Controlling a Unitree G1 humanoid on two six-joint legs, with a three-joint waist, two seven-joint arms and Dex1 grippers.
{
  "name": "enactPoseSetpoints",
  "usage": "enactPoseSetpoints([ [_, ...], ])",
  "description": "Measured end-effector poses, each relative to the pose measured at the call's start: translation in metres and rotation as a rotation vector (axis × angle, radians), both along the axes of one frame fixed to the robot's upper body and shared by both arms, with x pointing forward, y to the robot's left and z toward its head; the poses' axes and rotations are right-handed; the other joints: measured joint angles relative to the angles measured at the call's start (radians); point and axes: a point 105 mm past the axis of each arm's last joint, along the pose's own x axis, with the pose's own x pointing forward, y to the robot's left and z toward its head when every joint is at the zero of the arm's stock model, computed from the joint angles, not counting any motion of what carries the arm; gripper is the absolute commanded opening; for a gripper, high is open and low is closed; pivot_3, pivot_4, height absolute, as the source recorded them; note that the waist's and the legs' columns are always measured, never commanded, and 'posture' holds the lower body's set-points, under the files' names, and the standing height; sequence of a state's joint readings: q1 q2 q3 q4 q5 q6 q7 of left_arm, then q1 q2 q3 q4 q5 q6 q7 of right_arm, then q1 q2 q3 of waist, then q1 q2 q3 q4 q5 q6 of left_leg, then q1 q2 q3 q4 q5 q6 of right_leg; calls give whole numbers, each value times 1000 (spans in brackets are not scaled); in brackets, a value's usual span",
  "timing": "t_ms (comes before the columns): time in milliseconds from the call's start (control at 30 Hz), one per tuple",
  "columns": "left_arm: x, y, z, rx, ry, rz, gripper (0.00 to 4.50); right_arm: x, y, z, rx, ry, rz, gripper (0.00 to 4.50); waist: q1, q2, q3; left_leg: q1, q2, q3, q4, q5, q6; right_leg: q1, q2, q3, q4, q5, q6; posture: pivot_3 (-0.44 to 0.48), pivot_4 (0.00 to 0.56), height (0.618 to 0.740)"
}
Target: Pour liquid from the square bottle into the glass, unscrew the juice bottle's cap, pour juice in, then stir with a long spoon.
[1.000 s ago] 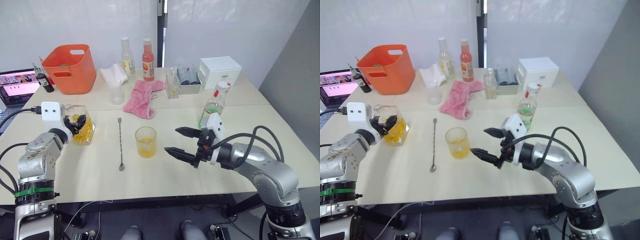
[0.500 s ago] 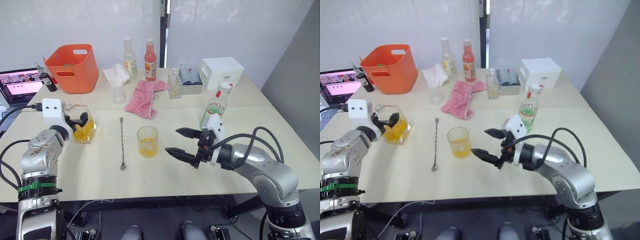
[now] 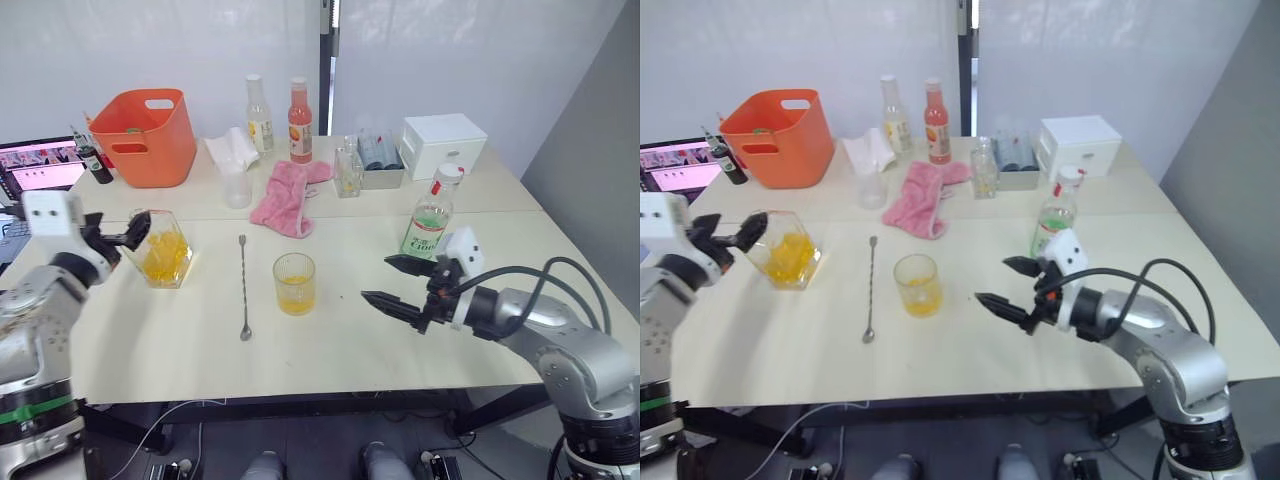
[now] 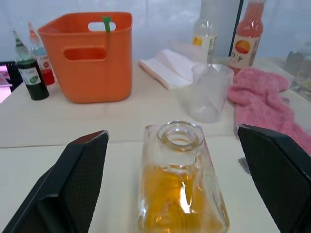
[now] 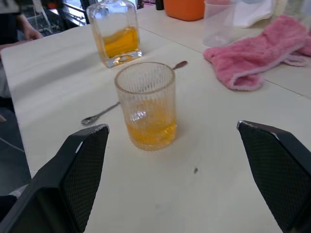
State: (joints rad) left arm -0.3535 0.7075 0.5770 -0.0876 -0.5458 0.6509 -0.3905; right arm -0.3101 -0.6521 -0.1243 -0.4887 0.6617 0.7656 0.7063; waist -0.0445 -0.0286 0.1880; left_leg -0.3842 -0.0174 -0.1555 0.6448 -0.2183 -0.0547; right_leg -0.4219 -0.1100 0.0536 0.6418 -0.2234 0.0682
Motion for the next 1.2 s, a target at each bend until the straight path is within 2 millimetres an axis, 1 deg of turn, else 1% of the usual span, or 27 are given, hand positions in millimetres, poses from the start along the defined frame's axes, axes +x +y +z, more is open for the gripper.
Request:
enactPoseSetpoints([
  [100, -22, 8, 0, -53, 1, -50, 4468, 6, -36, -4, -14, 11, -120, 4500, 0, 0, 0, 0, 0, 1, 0, 0, 0, 0, 0, 0, 0, 0, 0, 0, 150, 739],
  [167, -37, 13, -7, -90, 19, -93, 4468, 9, -55, -7, -12, 12, -184, 4500, 0, 0, 0, 1, 0, 1, -1, 0, 0, 0, 0, 0, 0, -1, 0, 0, 150, 739],
  [200, -51, 17, -16, -95, 46, -120, 4468, 8, -70, -12, -11, 15, -236, 4500, -3, 0, 0, 1, 1, 2, -1, 0, 0, 0, 0, 1, 0, -2, 1, 0, 150, 739],
  [333, -75, 26, -29, -85, 83, -146, 4468, 7, -100, -23, -8, 24, -346, 4500, 1, 0, 0, 2, 1, 3, -1, 0, 0, 1, 0, 2, 0, -6, 4, 0, 150, 739],
  [367, -81, 28, -33, -62, 89, -154, 4468, 5, -108, -24, -7, 19, -372, 4500, 2, 0, 0, 2, 1, 3, -1, 0, 0, 1, 0, 2, -1, -6, 5, 0, 150, 739],
  [433, -93, 42, -45, -36, 113, -126, 4468, -3, -128, -31, -15, 24, -440, 4500, 8, 0, 0, 3, 1, 5, -1, 0, 0, 2, 0, 3, -1, -7, 5, 0, 150, 739],
  [567, -107, 70, -65, -10, 140, -36, 4468, -20, -157, -44, -28, 56, -527, 4500, 12, 0, 0, 3, 1, 6, -1, 0, 0, 2, 0, 4, -2, -8, 6, 0, 150, 739],
  [633, -116, 78, -75, 19, 143, -8, 4468, -29, -171, -49, -47, 65, -565, 4500, 13, 0, 0, 3, 1, 8, -1, 0, 0, 2, 0, 6, -2, -8, 6, 0, 150, 739],
  [700, -125, 81, -89, 52, 178, -12, 4468, -35, -181, -56, -66, 79, -598, 4500, 11, 0, 0, 4, 2, 10, -2, 0, 0, 2, 0, 6, -2, -8, 6, 0, 150, 739],
  [767, -134, 81, -107, 37, 231, -40, 4468, -39, -189, -60, -75, 86, -627, 4500, 5, 0, 0, 5, 2, 12, -2, 0, 0, 2, 0, 8, -2, -8, 6, 0, 150, 739],
  [800, -136, 81, -112, 30, 241, -51, 4468, -40, -190, -60, -75, 84, -630, 4500, 4, -1, 0, 5, 2, 12, -2, 0, 0, 2, 0, 8, -1, -9, 5, 0, 150, 739],
  [833, -137, 81, -114, 31, 241, -61, 4468, -40, -190, -59, -75, 79, -630, 4500, 3, -1, -1, 5, 3, 12, -2, 0, 0, 2, 0, 8, -1, -10, 2, 0, 150, 739],
  [900, -136, 79, -115, 30, 242, -81, 4468, -39, -190, -58, -76, 68, -631, 4500, 3, -2, -1, 6, 3, 13, -2, 0, 0, 3, 0, 8, -1, -11, 1, 0, 150, 739],
  [967, -135, 76, -116, 26, 240, -100, 4468, -38, -190, -57, -74, 62, -632, 4500, 4, -2, -2, 7, 3, 13, -2, 0, 0, 3, 0, 9, -2, -11, 2, 0, 150, 739],
  [1033, -134, 75, -115, 23, 233, -110, 4468, -37, -189, -55, -72, 54, -632, 4500, 5, -2, -2, 6, 3, 14, -2, 0, 0, 3, 0, 9, -2, -8, 7, 0, 150, 739],
  [1200, -133, 72, -114, 16, 224, -128, 4468, -35, -187, -52, -74, 41, -636, 4500, 4, -2, -2, 7, 3, 14, -2, -1, 0, 3, 0, 9, -2, -8, 7, 0, 150, 739],
])
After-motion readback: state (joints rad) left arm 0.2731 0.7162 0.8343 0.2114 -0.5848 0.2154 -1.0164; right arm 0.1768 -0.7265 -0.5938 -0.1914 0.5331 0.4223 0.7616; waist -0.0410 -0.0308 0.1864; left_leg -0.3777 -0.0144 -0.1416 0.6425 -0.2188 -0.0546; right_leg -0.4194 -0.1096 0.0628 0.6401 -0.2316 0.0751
